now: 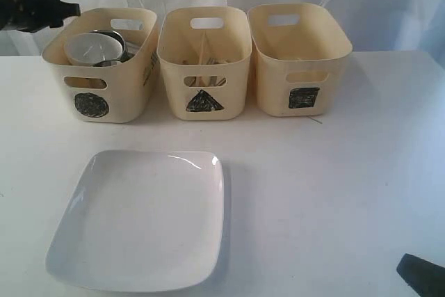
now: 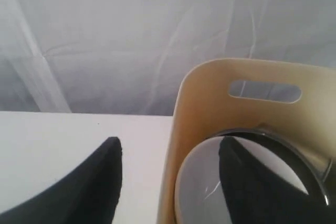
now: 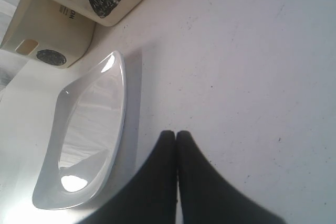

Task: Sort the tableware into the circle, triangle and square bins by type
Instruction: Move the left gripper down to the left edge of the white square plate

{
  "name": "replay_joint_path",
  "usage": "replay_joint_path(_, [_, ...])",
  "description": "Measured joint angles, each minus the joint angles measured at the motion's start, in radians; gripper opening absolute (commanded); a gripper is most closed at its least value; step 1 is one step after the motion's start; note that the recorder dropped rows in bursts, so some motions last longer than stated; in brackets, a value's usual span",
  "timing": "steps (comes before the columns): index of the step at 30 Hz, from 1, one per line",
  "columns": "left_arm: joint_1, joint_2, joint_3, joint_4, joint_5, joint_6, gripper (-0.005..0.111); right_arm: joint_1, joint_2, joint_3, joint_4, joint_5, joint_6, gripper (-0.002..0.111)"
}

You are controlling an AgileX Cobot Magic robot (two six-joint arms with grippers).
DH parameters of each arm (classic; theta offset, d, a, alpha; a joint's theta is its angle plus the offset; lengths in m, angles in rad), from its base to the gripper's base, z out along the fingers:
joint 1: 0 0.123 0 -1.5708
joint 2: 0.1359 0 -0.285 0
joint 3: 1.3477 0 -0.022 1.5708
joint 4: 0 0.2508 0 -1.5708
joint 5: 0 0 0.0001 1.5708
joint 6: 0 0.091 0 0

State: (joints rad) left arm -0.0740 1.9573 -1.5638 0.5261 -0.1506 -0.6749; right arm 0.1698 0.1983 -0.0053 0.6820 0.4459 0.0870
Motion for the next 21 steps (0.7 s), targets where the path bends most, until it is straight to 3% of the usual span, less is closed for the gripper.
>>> replay_joint_path(3, [0.0,-0.09,0.0,0.007,0.133,0.0,0.059,0.0,0.0,0.0,0.0,0.0,0.0,0.0])
replay_joint_path(5, [-0.006,-0.165,0.0,0.005,0.343,0.029,0.059,0.0,0.0,0.0,0.0,0.0,0.0,0.0])
replay_joint_path(6, [-0.011,-0.21,0.0,-0.048,0.52,0.115,0.059,0.0,0.0,0.0,0.0,0.0,0.0,0.0])
replay_joint_path(7, [-0.011,-0.224,-0.001,-0.088,0.59,0.167,0.059,0.0,0.0,0.0,0.0,0.0,0.0,0.0])
replay_joint_path(8, [-0.011,-0.247,-0.001,-0.215,0.756,0.31,0.059,0.0,0.0,0.0,0.0,0.0,0.0,0.0])
replay_joint_path(11, [-0.013,-0.244,-0.001,-0.512,1.008,0.579,0.059,0.0,0.0,0.0,0.0,0.0,0.0,0.0])
replay_joint_path(14, [-0.017,-0.209,-0.001,-0.726,1.101,0.717,0.059,0.0,0.0,0.0,0.0,0.0,0.0,0.0])
replay_joint_path(21, [-0.017,-0.107,-0.001,-0.791,1.243,0.751,0.059,0.0,0.0,0.0,0.0,0.0,0.0,0.0])
